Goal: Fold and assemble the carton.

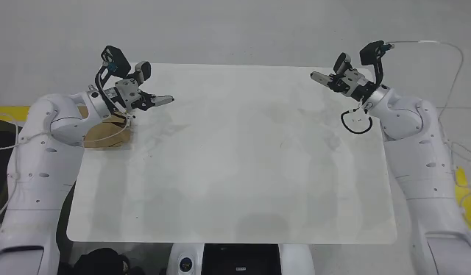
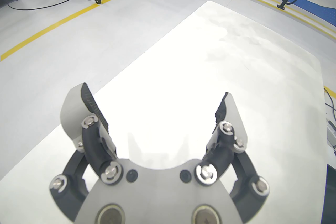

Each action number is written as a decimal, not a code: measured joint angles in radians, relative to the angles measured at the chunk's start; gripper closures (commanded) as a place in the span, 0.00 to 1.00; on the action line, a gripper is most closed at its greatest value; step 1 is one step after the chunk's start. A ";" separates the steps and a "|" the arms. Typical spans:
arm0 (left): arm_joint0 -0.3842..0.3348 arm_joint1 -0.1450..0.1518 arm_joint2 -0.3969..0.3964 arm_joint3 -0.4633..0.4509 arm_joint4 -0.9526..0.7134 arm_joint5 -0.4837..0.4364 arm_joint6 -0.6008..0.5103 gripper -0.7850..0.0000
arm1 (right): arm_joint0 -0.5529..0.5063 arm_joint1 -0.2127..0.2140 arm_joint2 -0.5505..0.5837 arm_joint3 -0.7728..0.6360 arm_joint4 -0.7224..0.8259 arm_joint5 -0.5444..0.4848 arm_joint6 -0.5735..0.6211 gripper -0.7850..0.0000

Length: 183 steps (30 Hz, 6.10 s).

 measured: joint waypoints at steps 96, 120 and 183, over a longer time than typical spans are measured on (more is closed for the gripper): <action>-0.177 0.164 -0.308 0.642 -0.859 0.322 -0.673 0.00 | 0.000 0.000 0.000 0.000 0.000 0.000 0.000 0.00; -0.280 0.185 -0.170 0.881 -0.448 0.360 -0.479 0.00 | 0.000 0.000 0.000 0.000 0.000 0.000 0.000 0.00; -0.228 0.067 -0.063 0.438 -1.208 0.344 -0.864 1.00 | 0.000 0.000 0.000 0.000 0.000 0.000 0.000 0.00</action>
